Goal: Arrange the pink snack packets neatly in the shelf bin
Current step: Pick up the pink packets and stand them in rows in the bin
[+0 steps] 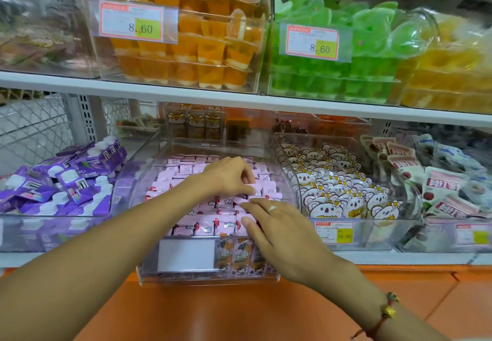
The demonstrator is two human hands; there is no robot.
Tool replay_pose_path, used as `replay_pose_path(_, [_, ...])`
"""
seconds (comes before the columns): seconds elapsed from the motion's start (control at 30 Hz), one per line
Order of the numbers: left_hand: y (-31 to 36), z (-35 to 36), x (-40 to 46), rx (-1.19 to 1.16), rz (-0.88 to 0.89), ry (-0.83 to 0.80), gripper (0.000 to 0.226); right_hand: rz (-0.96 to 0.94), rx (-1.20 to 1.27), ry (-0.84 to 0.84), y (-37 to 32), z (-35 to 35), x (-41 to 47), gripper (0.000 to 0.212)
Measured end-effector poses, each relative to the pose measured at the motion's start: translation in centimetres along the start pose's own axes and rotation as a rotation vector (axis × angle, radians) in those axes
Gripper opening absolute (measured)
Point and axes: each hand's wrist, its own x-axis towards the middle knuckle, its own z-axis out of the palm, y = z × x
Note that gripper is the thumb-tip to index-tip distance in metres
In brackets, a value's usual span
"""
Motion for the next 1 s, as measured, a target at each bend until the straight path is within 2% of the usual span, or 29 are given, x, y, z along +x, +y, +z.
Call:
replay_pose_path(0.07, [0.1,0.0,-0.1,-0.114,-0.002,0.004,0.003,0.003,0.006,0.005,0.1,0.1,0.0,0.048])
replay_pose_path(0.17, [0.3,0.3,-0.5,-0.111,0.012,0.04,0.007,0.004,0.017,0.005,0.2,0.2,0.0,0.048])
replay_pose_path(0.3, [0.4,1.2,-1.1,-0.075,0.029,0.2,0.013,0.014,0.055,0.01,0.1,0.1,0.2,0.047])
replay_pose_path(0.5, [0.6,-1.3,-1.0,-0.295,0.02,0.508,0.011,0.048,0.084,0.011,-0.1,0.0,0.3,0.045])
replay_pose_path(0.6, [0.1,-2.5,-1.4,-0.442,0.004,0.537,0.002,0.044,0.082,0.013,-0.1,-0.1,0.3,0.046])
replay_pose_path(0.77, [-0.9,-1.8,-3.1,-0.571,0.011,0.578,0.003,0.042,0.07,0.03,-0.1,0.1,0.3,0.045])
replay_pose_path(0.83, [-0.8,-1.4,-3.9,-0.663,0.024,0.645,0.001,0.039,0.082,0.043,-0.1,0.1,0.3,0.044])
replay_pose_path(0.93, [-0.5,-1.3,-5.2,-0.81,0.004,0.825,0.009,0.078,0.249,0.173,-0.3,-0.4,0.4,0.037])
replay_pose_path(1.0, [-0.5,-1.3,-6.1,-0.932,-0.044,0.852,0.009,0.139,0.366,0.344,-0.1,-0.8,0.7,0.03])
